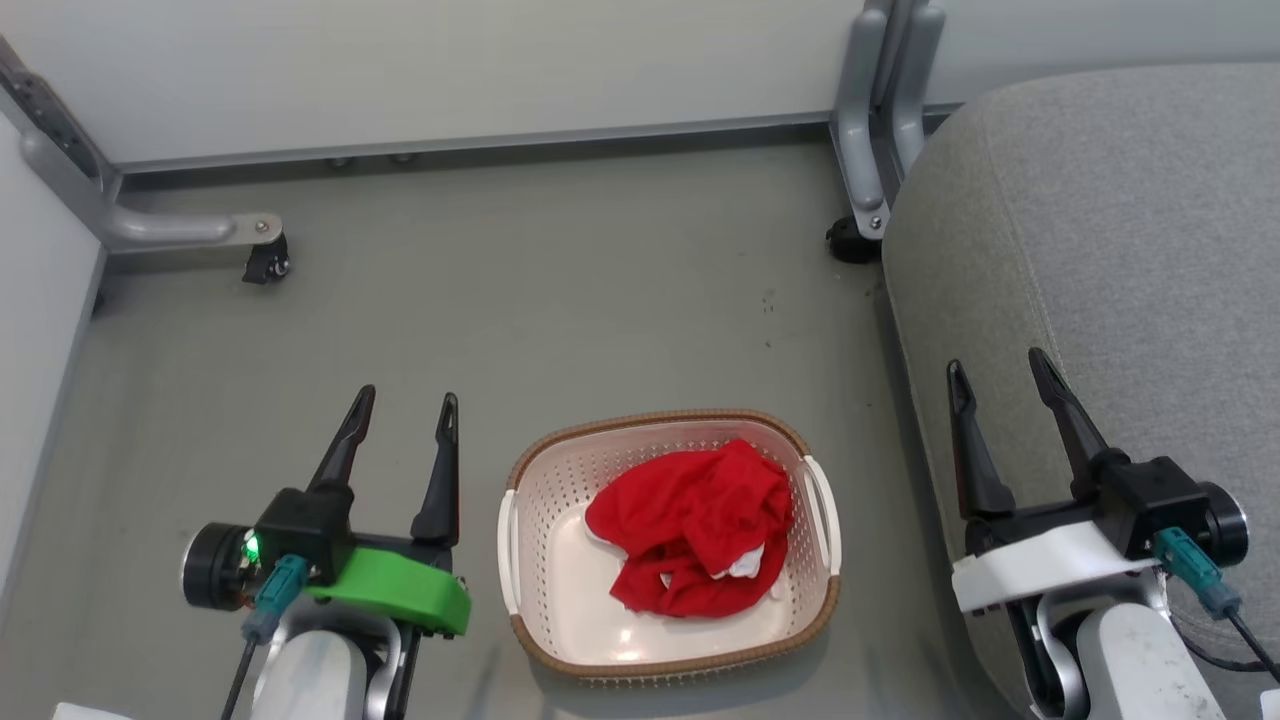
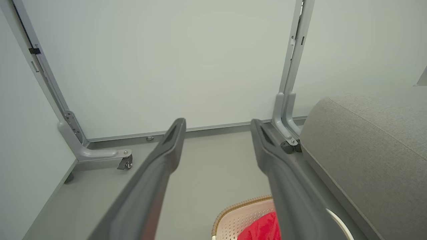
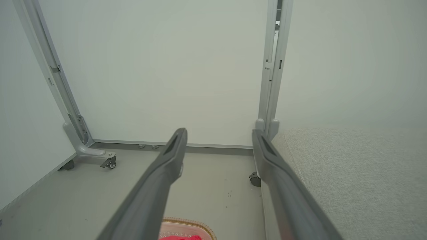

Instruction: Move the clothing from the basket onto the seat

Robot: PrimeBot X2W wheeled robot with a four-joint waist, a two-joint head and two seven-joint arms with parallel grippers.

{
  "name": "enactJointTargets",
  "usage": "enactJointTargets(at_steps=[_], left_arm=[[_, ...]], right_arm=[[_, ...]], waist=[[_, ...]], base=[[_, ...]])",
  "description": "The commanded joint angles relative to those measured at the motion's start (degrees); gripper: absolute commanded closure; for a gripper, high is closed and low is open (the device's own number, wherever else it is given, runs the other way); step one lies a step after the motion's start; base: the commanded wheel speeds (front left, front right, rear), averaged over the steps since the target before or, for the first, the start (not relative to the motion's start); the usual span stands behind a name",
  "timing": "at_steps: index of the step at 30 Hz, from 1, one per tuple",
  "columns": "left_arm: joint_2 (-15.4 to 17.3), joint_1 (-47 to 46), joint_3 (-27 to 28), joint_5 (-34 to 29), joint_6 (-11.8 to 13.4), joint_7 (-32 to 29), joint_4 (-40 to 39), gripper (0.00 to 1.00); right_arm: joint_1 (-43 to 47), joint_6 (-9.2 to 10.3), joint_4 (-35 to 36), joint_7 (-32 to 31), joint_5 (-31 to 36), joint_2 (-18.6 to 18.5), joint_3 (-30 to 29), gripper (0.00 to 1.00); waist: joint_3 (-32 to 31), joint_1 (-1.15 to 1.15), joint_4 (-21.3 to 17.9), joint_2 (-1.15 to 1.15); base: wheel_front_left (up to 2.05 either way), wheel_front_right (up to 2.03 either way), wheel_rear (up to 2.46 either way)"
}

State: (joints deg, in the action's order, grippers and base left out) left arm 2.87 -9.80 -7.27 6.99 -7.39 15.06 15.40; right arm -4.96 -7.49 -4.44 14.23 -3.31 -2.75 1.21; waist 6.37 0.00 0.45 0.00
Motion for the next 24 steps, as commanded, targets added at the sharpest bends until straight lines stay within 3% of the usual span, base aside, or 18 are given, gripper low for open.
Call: enactJointTargets(at_steps=[1,24], left_arm=[[0.1,-1.8,-0.8,0.0,-0.2,0.2,0.4,0.00],[1.9,-30.4,-18.5,-3.6,-0.2,0.1,18.2,0.00]], right_arm=[[-1.3,0.00,0.6,0.4,0.0,-0.2,0.1,0.00],[-22.2,0.00,9.1,1.0,-3.0,-0.2,3.4,0.00]], waist=[[4.1,0.00,-0.7,0.00],[40.6,0.00,-10.2,0.00]], base=[[0.00,0.00,0.00],[0.00,0.00,0.00]])
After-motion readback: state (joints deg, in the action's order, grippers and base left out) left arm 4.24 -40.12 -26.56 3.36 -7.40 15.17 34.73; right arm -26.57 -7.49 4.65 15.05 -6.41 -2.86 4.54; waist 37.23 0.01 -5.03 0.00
